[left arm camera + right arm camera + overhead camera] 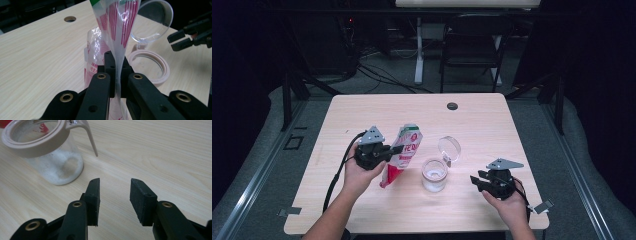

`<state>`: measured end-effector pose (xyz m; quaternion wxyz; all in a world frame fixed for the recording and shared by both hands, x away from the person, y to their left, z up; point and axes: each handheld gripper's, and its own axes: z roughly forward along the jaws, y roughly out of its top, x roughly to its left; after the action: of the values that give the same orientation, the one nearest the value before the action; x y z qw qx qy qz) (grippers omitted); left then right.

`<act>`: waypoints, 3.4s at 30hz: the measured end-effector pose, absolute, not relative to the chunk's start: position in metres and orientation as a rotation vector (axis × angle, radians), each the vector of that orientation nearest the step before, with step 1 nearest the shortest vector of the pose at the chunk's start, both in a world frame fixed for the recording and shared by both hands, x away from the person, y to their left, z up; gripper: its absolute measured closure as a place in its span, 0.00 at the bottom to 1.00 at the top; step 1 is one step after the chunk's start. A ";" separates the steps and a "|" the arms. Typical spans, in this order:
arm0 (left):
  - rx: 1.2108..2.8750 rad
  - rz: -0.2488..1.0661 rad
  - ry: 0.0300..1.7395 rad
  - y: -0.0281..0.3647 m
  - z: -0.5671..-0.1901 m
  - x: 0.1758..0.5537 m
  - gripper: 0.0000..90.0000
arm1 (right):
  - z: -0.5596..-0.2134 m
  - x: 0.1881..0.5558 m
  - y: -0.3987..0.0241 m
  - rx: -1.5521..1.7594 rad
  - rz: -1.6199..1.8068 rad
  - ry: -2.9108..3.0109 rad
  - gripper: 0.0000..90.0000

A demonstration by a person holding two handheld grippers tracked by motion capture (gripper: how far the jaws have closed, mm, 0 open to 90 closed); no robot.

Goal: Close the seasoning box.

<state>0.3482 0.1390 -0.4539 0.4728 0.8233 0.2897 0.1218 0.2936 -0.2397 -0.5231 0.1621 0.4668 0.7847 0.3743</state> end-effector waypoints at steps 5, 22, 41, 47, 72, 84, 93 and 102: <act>2.046 0.272 0.662 0.135 -0.457 0.344 1.00 | -0.517 0.292 -0.237 1.309 1.076 2.239 0.69; 2.051 0.197 0.695 0.148 -0.469 0.327 1.00 | -0.466 0.286 -0.215 1.120 1.189 2.284 0.76; 2.107 0.181 0.760 0.155 -0.486 0.307 1.00 | -0.458 0.305 -0.150 0.893 1.272 2.488 0.80; 2.109 0.187 0.780 0.156 -0.493 0.303 1.00 | -0.458 0.318 -0.125 0.830 1.271 2.537 0.80; 2.037 0.165 0.811 0.165 -0.503 0.290 0.97 | -0.477 0.335 -0.079 0.676 1.229 2.676 0.87; 2.037 0.178 0.806 0.165 -0.505 0.289 0.89 | -0.482 0.335 -0.075 0.663 1.203 2.711 1.00; 2.015 0.309 0.840 0.170 -0.518 0.279 0.60 | -0.477 0.329 -0.072 0.616 1.218 2.685 1.00; 2.073 0.309 0.814 0.164 -0.541 0.284 0.46 | -0.475 0.327 -0.067 0.606 1.248 2.662 1.00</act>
<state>0.2840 0.1637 -0.5407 0.4318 0.8315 0.3267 0.1241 0.3268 -0.0669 -0.4746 0.0697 0.2014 0.8847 0.4147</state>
